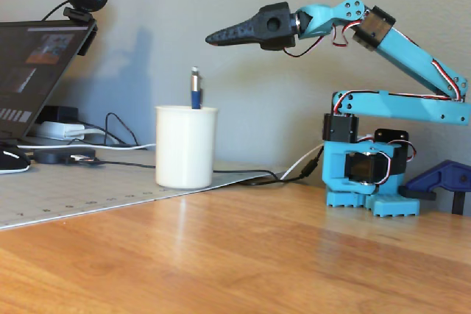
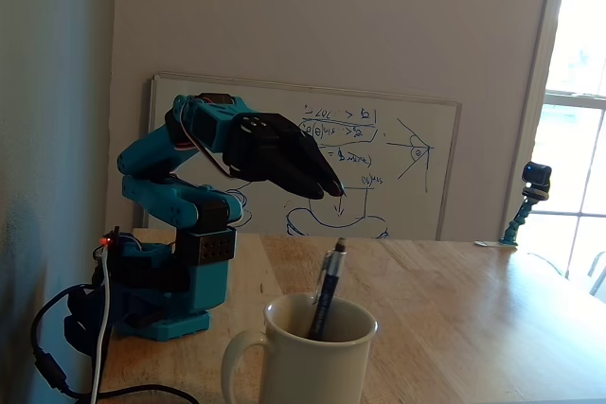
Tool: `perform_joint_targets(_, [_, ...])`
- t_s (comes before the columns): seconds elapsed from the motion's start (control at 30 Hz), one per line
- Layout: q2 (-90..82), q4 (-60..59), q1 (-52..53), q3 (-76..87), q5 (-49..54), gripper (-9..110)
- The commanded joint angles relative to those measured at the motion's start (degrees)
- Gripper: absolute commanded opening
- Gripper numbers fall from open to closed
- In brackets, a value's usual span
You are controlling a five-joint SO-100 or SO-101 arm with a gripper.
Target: Grasp a pen and put it in a mug.
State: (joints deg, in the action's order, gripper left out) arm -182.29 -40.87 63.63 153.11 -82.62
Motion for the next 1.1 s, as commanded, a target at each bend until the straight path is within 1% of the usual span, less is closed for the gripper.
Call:
perform_joint_targets(0.0, [0.09,0.53,-1.05,-1.67,0.44,10])
perform_joint_targets(0.1, [-0.53,0.62,-3.87,-2.20,0.44,11])
perform_joint_targets(0.27, [0.53,-0.09,-9.58,-9.40,0.97,11])
perform_joint_targets(0.37, [0.53,-0.18,-13.71,-11.43,5.63,11])
perform_joint_targets(0.5, [0.44,-0.18,-18.90,-11.51,19.07,10])
perform_joint_targets(0.77, [0.53,-0.26,-32.70,-11.07,55.81,10])
perform_joint_targets(0.9, [0.44,-0.26,-39.20,-7.47,72.95,10])
perform_joint_targets(0.97, [0.44,-0.26,-41.66,-5.19,79.98,10])
perform_joint_targets(1.07, [0.44,-0.26,-44.47,-1.49,86.48,11])
